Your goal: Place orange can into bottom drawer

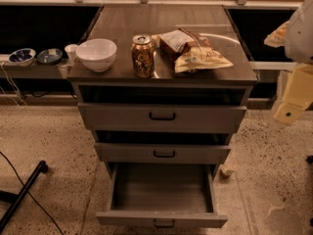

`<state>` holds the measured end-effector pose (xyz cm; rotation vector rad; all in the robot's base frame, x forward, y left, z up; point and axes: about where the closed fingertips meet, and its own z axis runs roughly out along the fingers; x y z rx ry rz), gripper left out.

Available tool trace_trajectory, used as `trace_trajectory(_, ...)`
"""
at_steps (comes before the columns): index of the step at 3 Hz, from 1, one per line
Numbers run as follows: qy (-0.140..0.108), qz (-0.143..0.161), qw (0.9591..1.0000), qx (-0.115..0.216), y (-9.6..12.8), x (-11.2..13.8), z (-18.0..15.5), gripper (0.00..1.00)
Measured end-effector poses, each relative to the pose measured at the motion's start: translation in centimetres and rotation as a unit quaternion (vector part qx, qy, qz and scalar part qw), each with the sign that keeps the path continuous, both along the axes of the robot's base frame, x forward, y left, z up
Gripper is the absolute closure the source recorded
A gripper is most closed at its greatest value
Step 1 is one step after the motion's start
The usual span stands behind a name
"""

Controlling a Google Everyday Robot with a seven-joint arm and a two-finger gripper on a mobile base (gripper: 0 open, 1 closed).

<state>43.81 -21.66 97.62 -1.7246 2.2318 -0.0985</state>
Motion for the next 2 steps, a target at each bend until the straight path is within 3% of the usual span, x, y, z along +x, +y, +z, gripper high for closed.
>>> trace_trajectory(1, -0.002, 0.003, 1.0000, 0.002, 0.5, 0.6, 0.1, 0.00)
trace_trajectory(2, -0.010, 0.021, 0.9996, 0.013, 3.6, 4.3, 0.4, 0.00)
